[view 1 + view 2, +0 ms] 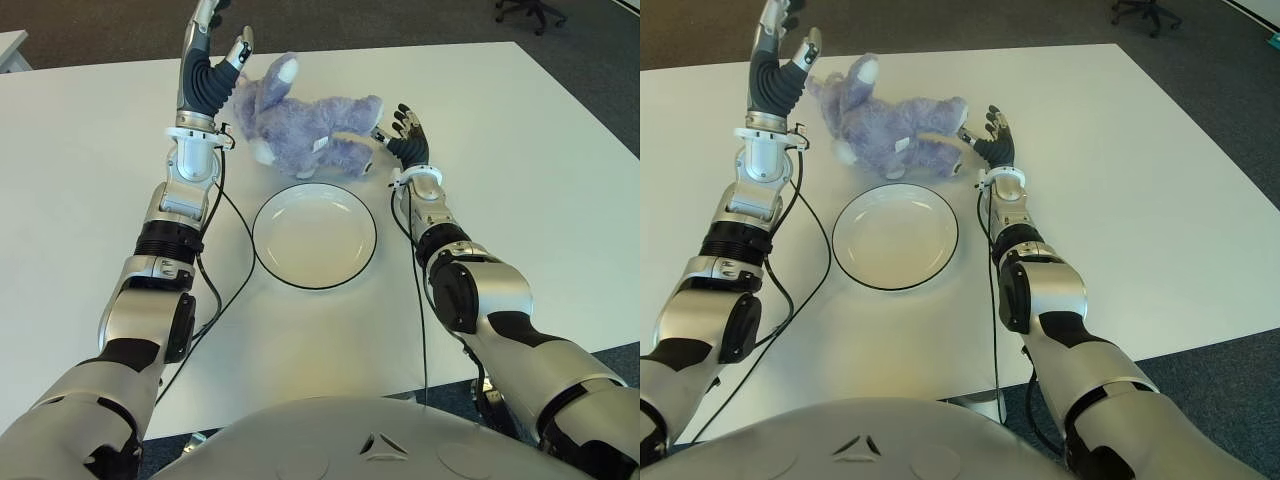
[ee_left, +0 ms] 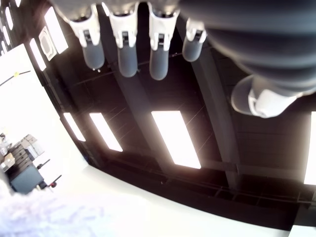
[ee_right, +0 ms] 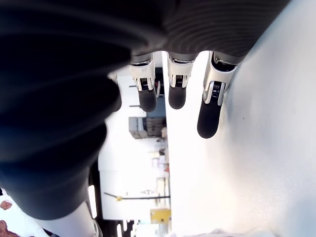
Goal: Put the doll into the plate.
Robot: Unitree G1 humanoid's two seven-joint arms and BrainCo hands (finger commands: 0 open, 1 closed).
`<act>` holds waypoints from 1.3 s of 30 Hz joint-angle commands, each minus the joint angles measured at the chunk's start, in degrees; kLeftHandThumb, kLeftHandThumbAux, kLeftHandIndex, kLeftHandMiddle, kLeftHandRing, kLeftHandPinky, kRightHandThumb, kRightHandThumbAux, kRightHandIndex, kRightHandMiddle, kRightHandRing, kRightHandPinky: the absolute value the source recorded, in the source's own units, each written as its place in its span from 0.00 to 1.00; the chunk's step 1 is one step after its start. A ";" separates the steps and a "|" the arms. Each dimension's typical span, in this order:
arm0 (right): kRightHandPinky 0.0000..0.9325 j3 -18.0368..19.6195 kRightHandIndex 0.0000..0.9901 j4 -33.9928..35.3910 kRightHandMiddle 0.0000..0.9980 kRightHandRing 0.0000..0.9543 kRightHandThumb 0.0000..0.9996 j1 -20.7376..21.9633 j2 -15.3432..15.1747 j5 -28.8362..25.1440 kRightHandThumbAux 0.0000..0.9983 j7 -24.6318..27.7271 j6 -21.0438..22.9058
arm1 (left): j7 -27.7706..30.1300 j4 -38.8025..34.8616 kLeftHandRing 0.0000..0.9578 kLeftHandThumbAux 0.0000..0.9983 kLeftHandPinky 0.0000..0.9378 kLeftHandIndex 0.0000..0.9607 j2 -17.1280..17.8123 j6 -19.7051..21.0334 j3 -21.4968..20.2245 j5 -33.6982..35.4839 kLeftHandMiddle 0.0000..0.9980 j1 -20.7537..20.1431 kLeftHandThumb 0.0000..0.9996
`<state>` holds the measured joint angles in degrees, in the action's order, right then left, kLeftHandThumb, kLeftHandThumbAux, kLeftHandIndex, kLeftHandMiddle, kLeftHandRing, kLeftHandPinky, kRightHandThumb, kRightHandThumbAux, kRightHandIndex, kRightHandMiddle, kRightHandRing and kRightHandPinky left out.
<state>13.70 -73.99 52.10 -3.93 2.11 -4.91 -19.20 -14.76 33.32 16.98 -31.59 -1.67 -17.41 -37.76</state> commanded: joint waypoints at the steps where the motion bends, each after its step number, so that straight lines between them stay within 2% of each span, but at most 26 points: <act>1: 0.00 0.18 0.05 -3.07 0.00 0.00 0.21 -3.53 0.96 -0.23 0.83 -0.15 3.60 | 0.50 1.65 0.12 0.35 0.13 0.05 1.22 0.98 0.60 -0.80 0.14 -1.04 0.51; 4: 0.00 0.16 0.05 -3.08 0.00 0.00 0.21 -3.47 0.95 -0.17 0.83 -0.28 3.67 | 0.63 3.24 0.13 0.35 0.13 0.06 2.14 1.90 1.07 -1.48 0.15 -2.31 0.49; 15: 0.00 0.24 0.04 -3.13 0.00 0.00 0.21 -3.31 0.94 -0.23 0.82 -0.12 3.84 | 0.28 8.65 0.12 0.33 0.12 0.07 4.80 1.36 3.92 -4.88 0.14 -5.71 0.46; 26: 0.00 0.27 0.04 -3.12 0.00 0.00 0.22 -3.17 0.94 -0.21 0.82 -0.32 3.82 | 1.83 12.05 0.10 0.32 0.06 0.09 6.91 5.60 6.81 -7.53 0.13 -9.03 0.48; 39: 0.00 0.75 0.05 -3.13 0.00 0.00 0.24 -3.02 1.06 -0.53 0.81 -0.18 3.83 | 4.83 16.17 0.07 0.29 0.06 0.08 8.64 6.50 9.14 -7.82 0.08 -12.17 0.46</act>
<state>14.14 -74.13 52.35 -3.72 2.01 -5.00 -19.20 -11.63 47.75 25.06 -25.81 6.65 -24.88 -49.07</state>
